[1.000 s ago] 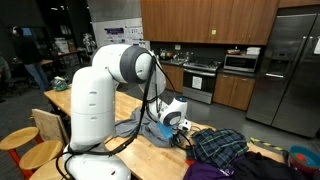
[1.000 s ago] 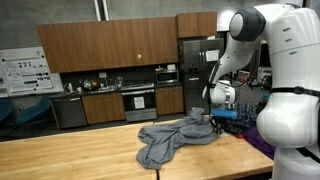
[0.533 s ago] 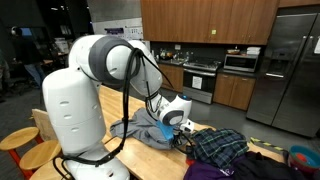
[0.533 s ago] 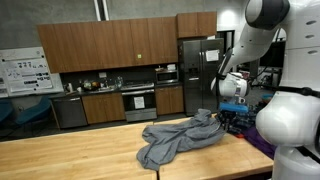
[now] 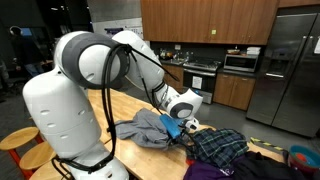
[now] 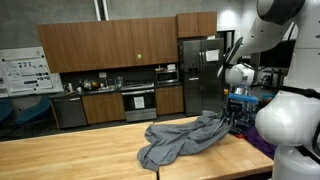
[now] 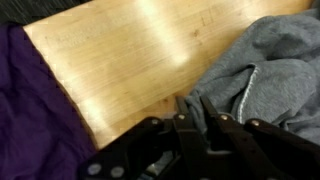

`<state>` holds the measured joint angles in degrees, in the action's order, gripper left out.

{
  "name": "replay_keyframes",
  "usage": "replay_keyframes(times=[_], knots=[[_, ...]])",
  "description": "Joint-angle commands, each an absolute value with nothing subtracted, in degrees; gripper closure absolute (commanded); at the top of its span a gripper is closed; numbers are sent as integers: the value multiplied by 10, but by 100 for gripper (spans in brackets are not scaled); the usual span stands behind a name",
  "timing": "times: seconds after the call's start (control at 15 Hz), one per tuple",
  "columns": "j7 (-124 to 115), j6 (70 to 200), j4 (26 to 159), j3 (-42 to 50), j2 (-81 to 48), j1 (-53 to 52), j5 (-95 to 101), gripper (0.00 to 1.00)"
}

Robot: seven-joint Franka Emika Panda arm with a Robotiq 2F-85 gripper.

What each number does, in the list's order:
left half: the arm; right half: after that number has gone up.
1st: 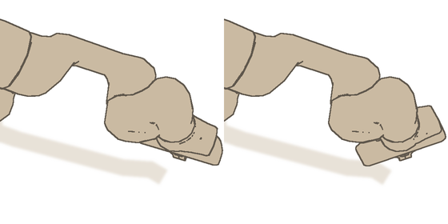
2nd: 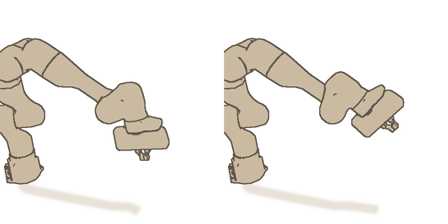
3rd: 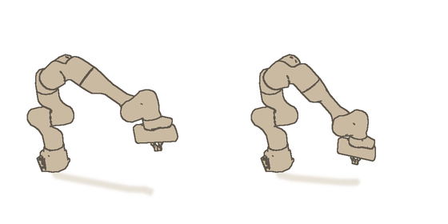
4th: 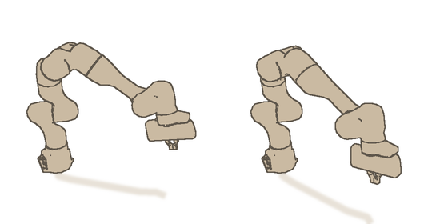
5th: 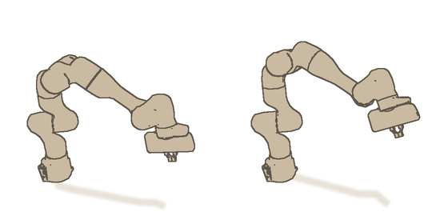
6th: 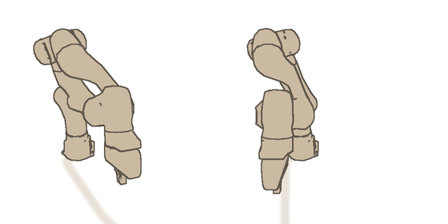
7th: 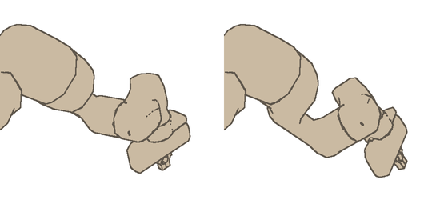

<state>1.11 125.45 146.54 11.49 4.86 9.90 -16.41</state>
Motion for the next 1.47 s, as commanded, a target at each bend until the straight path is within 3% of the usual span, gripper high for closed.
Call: replay_keyframes(times=[0.0,1.4], knots=[[41,1176,1437,128,60,112,-164,95],[26,1153,1484,135,140,127,-127,95]])
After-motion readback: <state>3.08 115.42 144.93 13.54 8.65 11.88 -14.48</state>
